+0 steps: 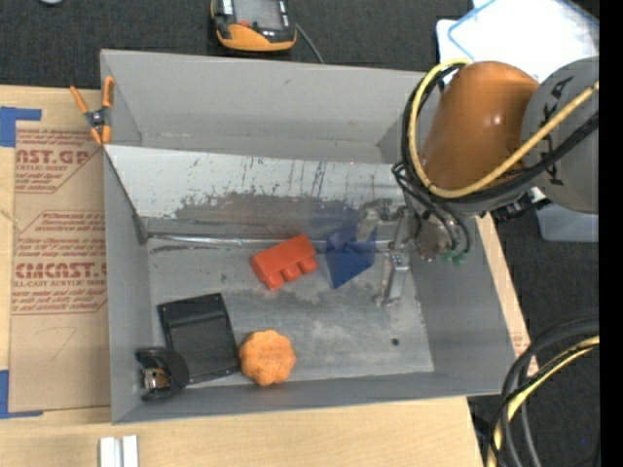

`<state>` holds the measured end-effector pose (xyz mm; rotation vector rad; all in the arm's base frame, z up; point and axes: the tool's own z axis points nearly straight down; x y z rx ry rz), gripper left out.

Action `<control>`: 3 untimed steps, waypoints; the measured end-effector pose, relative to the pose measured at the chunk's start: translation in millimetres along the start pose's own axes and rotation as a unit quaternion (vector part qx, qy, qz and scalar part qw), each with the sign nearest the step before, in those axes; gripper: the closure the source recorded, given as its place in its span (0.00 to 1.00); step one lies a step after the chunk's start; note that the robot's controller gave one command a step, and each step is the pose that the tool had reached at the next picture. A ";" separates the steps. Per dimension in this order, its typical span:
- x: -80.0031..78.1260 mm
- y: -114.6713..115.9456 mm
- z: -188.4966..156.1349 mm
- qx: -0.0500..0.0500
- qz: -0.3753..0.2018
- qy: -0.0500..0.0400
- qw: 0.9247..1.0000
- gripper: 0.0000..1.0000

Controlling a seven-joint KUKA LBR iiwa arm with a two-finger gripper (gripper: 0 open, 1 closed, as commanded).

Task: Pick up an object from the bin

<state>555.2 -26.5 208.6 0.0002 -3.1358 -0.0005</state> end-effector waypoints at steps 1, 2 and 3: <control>-1.7 0.1 -4.3 0.000 0.000 -0.004 1.000 0.00; -25.7 -11.9 95.7 -0.001 0.100 -0.005 0.995 0.00; -26.9 -0.5 59.5 -0.002 0.152 -0.009 0.988 0.00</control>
Offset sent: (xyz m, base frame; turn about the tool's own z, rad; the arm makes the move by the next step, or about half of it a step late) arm 0.0330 -0.0175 -0.1386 0.2827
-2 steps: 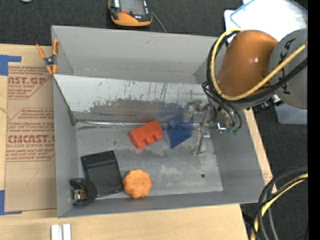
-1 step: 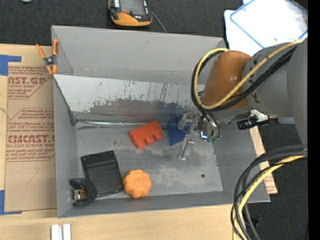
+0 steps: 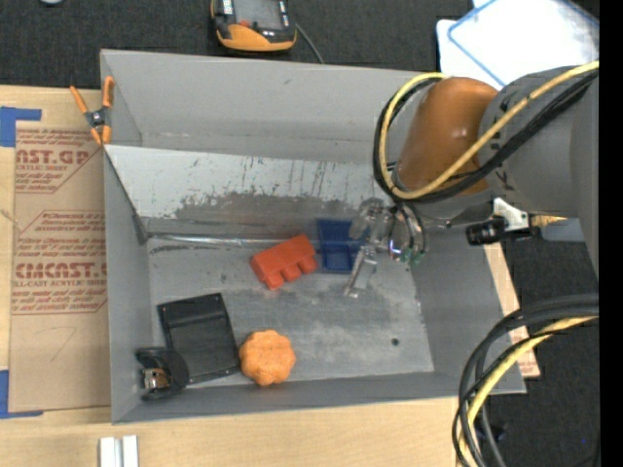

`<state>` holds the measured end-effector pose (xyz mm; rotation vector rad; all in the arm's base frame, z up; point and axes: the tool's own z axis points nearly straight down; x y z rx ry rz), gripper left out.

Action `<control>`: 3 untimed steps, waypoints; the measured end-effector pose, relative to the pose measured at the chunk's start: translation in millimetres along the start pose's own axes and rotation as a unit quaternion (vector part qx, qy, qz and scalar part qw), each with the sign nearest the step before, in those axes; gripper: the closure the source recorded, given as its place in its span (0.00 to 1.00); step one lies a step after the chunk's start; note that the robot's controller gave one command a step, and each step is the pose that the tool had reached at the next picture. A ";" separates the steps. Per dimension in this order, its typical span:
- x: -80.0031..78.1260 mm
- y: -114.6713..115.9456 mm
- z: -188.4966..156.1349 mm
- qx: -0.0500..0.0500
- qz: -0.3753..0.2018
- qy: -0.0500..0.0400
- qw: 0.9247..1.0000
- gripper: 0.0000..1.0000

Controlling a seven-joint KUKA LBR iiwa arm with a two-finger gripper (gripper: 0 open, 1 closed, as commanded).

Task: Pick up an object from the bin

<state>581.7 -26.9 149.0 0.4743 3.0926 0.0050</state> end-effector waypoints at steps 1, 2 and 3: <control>14.0 24.7 50.2 0.003 0.140 0.006 0.990 0.00; 1.2 14.9 79.1 -0.001 0.120 -0.003 0.993 0.00; 31.4 45.0 77.8 0.001 0.293 0.001 0.956 1.00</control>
Offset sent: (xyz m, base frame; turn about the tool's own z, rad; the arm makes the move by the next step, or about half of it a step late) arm 0.0040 0.0144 -0.0790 0.2417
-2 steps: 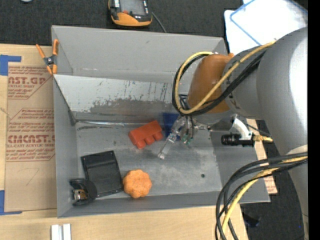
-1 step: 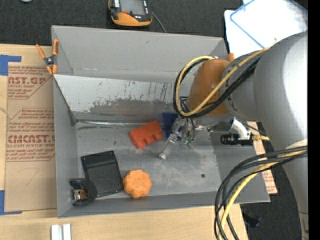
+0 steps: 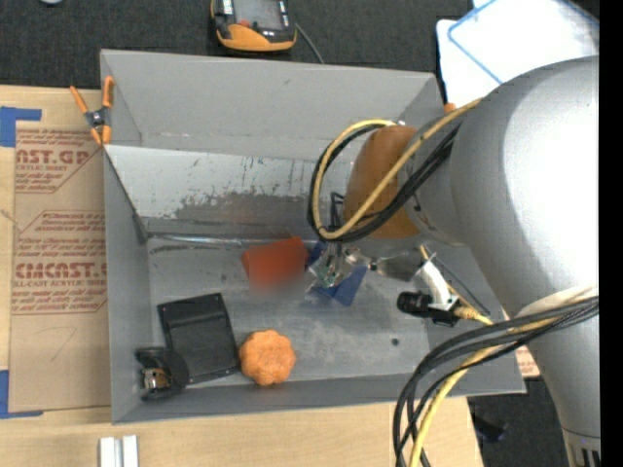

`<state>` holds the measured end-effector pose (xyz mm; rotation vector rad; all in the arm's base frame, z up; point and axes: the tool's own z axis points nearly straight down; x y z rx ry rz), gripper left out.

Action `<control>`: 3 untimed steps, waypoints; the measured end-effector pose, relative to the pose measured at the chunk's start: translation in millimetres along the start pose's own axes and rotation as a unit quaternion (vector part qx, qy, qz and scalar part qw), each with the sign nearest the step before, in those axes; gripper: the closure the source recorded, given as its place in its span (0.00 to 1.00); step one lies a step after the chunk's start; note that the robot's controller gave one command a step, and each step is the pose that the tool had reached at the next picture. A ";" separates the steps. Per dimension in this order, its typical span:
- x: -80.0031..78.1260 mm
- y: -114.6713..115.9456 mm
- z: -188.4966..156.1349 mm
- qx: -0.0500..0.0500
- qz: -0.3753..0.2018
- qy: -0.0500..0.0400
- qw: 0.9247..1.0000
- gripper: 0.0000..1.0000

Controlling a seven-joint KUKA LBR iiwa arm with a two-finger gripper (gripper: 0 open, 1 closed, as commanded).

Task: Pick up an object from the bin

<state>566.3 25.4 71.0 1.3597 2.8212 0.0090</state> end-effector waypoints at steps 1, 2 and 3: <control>-0.1 -0.1 0.0 0.000 0.000 0.000 1.000 1.00; 1.2 -1.9 -17.8 0.003 0.000 0.002 1.000 1.00; 0.7 -1.0 -49.9 0.003 0.000 0.002 1.000 1.00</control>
Offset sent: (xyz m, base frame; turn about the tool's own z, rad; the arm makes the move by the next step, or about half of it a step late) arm 0.0001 -0.0002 0.0539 0.0001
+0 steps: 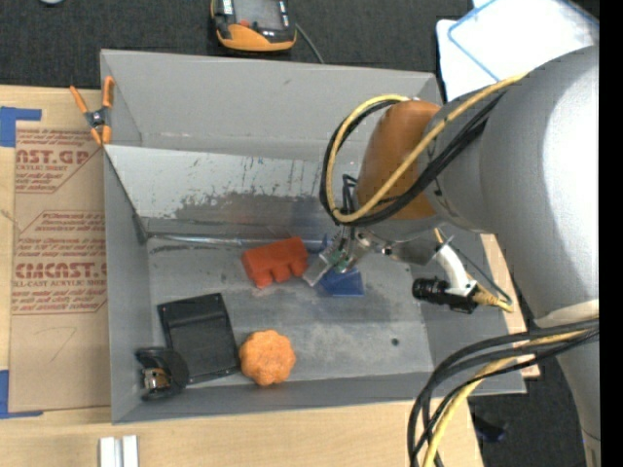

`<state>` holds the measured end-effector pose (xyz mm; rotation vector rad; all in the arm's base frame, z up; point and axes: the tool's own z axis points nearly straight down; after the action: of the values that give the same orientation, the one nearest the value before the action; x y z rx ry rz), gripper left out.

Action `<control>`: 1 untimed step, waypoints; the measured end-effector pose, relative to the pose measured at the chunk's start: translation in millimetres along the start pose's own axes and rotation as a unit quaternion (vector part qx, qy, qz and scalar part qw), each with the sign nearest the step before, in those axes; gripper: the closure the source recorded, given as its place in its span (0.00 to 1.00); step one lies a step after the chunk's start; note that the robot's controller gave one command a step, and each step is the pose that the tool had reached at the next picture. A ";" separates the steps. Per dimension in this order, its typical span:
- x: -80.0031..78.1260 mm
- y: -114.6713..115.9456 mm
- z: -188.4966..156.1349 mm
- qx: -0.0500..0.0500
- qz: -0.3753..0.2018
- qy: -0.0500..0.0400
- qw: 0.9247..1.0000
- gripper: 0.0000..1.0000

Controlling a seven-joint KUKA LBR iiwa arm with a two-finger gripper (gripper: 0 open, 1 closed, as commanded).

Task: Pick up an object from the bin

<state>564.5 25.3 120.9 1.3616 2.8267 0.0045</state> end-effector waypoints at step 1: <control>0.1 0.5 -27.1 0.000 0.000 0.000 1.000 1.00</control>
Offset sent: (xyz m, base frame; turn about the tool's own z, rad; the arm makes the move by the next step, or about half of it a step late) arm 0.0003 0.0003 0.0468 -0.0005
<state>564.7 25.6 148.0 1.3606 2.8269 0.0054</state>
